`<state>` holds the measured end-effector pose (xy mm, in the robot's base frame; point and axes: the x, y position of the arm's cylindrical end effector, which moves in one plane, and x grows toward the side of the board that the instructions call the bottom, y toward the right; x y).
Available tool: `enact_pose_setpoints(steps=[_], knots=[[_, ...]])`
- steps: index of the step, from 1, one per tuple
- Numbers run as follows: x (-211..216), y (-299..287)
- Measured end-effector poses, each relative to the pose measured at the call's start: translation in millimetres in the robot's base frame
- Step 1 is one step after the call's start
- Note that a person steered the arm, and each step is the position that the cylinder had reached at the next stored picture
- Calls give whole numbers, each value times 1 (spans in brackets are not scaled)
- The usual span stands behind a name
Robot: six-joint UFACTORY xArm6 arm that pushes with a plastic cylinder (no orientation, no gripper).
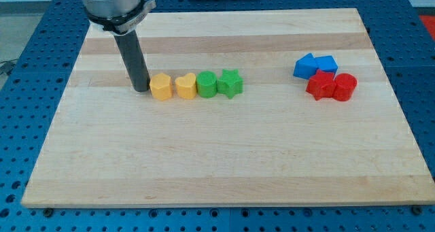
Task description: Separate the blue blocks from the red blocks
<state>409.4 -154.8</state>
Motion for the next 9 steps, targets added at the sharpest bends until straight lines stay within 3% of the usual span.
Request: enact_pose_setpoints(steps=[3, 4, 5, 7, 9], knots=[[-2, 16], [-30, 24], [-51, 55], [-55, 143], [-50, 181]])
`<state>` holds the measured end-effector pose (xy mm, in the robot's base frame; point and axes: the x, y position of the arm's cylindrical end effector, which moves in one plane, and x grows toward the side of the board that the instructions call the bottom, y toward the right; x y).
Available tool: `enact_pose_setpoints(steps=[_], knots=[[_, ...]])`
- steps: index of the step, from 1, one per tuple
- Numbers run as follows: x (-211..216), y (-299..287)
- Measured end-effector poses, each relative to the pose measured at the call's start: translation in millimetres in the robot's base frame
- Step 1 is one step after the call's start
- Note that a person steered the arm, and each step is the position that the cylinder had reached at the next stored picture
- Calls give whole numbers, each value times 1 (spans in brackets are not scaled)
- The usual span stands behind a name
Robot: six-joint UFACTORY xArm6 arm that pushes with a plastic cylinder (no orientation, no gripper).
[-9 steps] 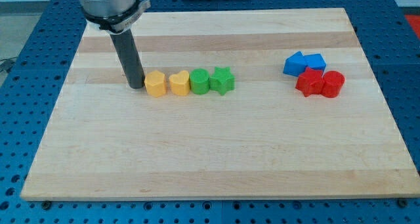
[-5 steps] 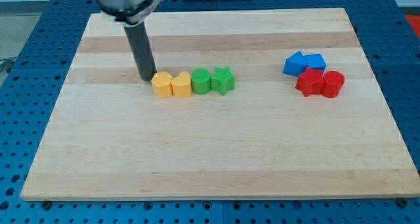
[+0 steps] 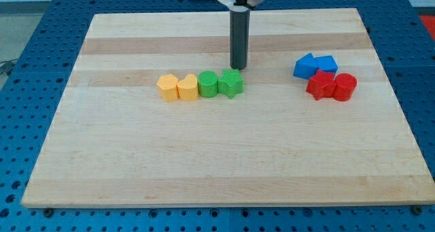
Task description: Separate the blue blocks from the red blocks
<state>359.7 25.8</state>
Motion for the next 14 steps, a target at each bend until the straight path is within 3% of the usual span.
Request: enact_pose_setpoints(steps=[3, 6, 8, 10, 14], knots=[[14, 37], [83, 82], [126, 145], [114, 205], [54, 215]])
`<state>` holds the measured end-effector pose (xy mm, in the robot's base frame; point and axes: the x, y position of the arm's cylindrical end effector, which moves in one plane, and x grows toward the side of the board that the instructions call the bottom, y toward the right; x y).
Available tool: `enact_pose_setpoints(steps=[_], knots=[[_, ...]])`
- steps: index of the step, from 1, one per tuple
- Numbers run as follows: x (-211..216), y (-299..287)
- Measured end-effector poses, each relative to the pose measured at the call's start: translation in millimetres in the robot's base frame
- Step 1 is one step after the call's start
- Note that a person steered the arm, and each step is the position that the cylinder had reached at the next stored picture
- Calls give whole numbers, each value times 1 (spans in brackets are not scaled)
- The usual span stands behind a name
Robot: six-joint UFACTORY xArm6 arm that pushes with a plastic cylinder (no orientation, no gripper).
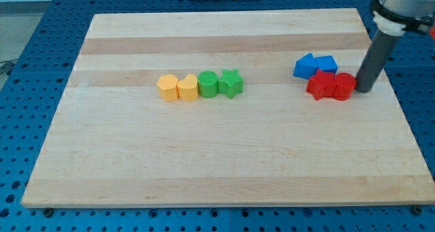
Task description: Separate the blue blocks from the red blocks
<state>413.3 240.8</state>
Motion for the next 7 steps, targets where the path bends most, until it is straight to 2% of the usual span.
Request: enact_pose_setpoints(steps=[1, 7], knots=[[-25, -1], [-27, -63]])
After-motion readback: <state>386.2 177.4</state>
